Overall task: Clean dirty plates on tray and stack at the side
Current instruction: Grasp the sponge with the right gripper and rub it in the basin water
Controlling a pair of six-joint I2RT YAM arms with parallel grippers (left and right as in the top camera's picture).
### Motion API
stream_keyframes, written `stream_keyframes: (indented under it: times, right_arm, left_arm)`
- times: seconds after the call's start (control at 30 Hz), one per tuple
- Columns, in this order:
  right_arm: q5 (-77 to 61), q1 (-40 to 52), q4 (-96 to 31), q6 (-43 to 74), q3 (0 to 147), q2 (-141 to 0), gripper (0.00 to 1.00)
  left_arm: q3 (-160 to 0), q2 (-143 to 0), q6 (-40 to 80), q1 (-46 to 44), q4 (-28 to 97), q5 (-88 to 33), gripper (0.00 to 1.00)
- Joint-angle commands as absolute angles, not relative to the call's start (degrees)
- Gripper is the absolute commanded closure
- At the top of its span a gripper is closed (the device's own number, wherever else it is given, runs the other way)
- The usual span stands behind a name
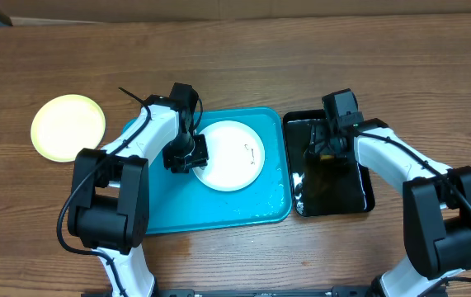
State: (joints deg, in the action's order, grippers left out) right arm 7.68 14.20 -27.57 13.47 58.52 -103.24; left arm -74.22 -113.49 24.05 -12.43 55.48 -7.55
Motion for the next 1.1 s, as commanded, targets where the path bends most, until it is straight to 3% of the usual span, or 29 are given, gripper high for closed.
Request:
stream_keyframes:
  times: [0.0, 0.07, 0.13, 0.2, 0.23, 0.3, 0.47, 0.53, 0.6, 0.7, 1.07]
  right_arm:
    - [7.7, 14.1, -23.9, 13.4, 56.0, -102.8, 0.43]
    - [7.7, 14.1, -23.9, 13.4, 55.9, -102.8, 0.61]
    - [7.7, 14.1, -24.3, 13.4, 55.9, -102.8, 0.65]
    - [7.7, 14.1, -24.1, 13.4, 56.4, -102.8, 0.58]
    - [7.7, 14.1, -24.2, 13.4, 56.8, -102.8, 0.40]
    - [7.7, 14.1, -23.9, 13.4, 57.4, -102.8, 0.27]
    - [7.9, 14.1, -21.1, 13.2, 57.1, -102.9, 0.26]
    - [7.9, 14.1, -19.8, 13.2, 56.2, -103.0, 0.33]
    - [7.9, 14.1, -18.9, 13.2, 55.3, -103.0, 0.47]
    - [7.9, 14.1, -18.9, 13.2, 55.4, -102.9, 0.95]
    - [7.2, 14.1, -32.5, 13.3, 63.1, -89.5, 0.96]
  left_arm:
    - [-73.6, -115.8, 24.8, -12.9, 55.2, -6.9, 0.58]
    - [-73.6, -115.8, 24.8, -12.9, 55.2, -6.9, 0.58]
    - [-73.6, -115.8, 24.8, -12.9, 55.2, -6.9, 0.58]
    - [-73.6, -115.8, 24.8, -12.9, 55.2, -6.9, 0.57]
    - [-73.6, -115.8, 24.8, -12.9, 55.2, -6.9, 0.56]
    - [-73.6, -115.8, 24.8, -12.9, 55.2, -6.9, 0.55]
    - [-73.6, -115.8, 24.8, -12.9, 55.2, -6.9, 0.55]
    - [-73.6, -115.8, 24.8, -12.9, 55.2, -6.9, 0.55]
    - [-73.6, -115.8, 24.9, -12.9, 55.2, -6.9, 0.57]
    - [-73.6, -115.8, 24.9, -12.9, 55.1, -6.9, 0.58]
    - [-73.6, -115.8, 24.4, -12.9, 55.2, -6.9, 0.60]
